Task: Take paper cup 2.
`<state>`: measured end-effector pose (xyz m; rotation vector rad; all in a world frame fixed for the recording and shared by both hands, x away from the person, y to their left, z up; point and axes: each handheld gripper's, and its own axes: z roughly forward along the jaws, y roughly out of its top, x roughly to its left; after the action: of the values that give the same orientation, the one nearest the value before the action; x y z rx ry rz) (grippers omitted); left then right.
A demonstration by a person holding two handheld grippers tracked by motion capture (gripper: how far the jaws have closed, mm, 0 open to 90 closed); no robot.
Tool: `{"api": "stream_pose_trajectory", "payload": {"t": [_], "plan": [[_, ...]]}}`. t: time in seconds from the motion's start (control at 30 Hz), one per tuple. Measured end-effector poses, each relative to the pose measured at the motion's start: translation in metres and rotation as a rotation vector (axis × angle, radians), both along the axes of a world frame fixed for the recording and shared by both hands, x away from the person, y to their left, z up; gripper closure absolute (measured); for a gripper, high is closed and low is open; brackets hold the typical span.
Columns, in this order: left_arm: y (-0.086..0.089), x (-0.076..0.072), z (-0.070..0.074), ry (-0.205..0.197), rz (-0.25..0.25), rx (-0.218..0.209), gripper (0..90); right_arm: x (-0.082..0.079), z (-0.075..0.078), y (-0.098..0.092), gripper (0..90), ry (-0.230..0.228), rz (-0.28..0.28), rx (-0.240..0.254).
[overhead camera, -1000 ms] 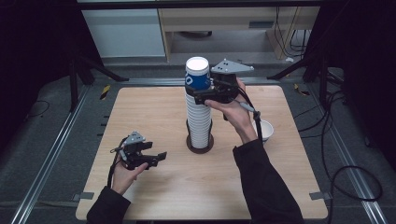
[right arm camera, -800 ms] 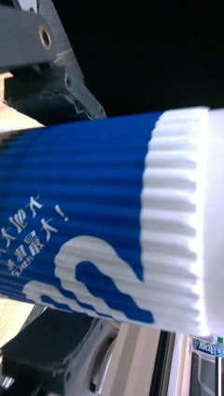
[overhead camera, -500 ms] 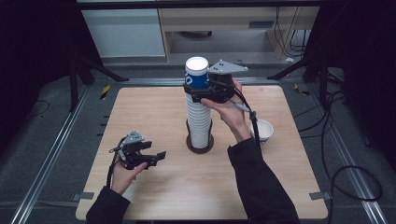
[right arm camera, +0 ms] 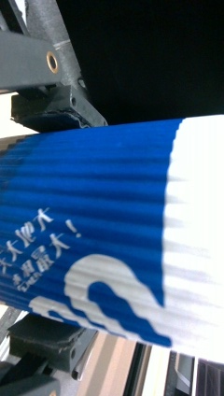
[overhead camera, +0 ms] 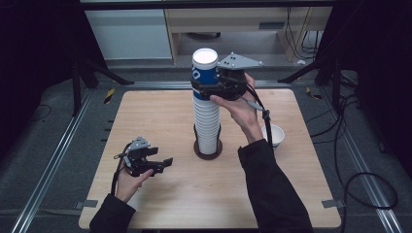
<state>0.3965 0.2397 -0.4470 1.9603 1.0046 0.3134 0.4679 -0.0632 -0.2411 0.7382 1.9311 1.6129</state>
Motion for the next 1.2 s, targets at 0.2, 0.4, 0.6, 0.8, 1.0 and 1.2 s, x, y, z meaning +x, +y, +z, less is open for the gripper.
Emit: {"api": "stream_pose_trajectory", "payload": {"t": [0.2,0.4,0.6,0.8,1.0,1.2], "plan": [[0.001,0.000,0.000,0.003,0.001,-0.001,18.5,-0.002,0.018,-0.005,21.2,-0.026,-0.001,0.025],[0.000,0.000,0.000,0.003,0.000,0.003,18.6,-0.008,0.029,-0.008,21.2,-0.055,0.006,0.048],[0.001,0.000,0.000,0.003,0.004,-0.003,18.7,-0.015,0.040,-0.013,21.2,-0.089,0.002,0.056],[0.001,-0.001,0.000,0.003,0.007,-0.008,18.8,-0.030,0.042,-0.032,21.2,-0.115,-0.009,0.060],[0.002,-0.002,0.003,-0.005,0.003,-0.002,19.0,-0.043,0.027,-0.060,21.1,-0.103,-0.033,0.052],[0.001,-0.002,0.004,-0.007,-0.001,0.002,19.3,-0.054,0.006,-0.084,21.1,-0.075,-0.048,0.023]]}}
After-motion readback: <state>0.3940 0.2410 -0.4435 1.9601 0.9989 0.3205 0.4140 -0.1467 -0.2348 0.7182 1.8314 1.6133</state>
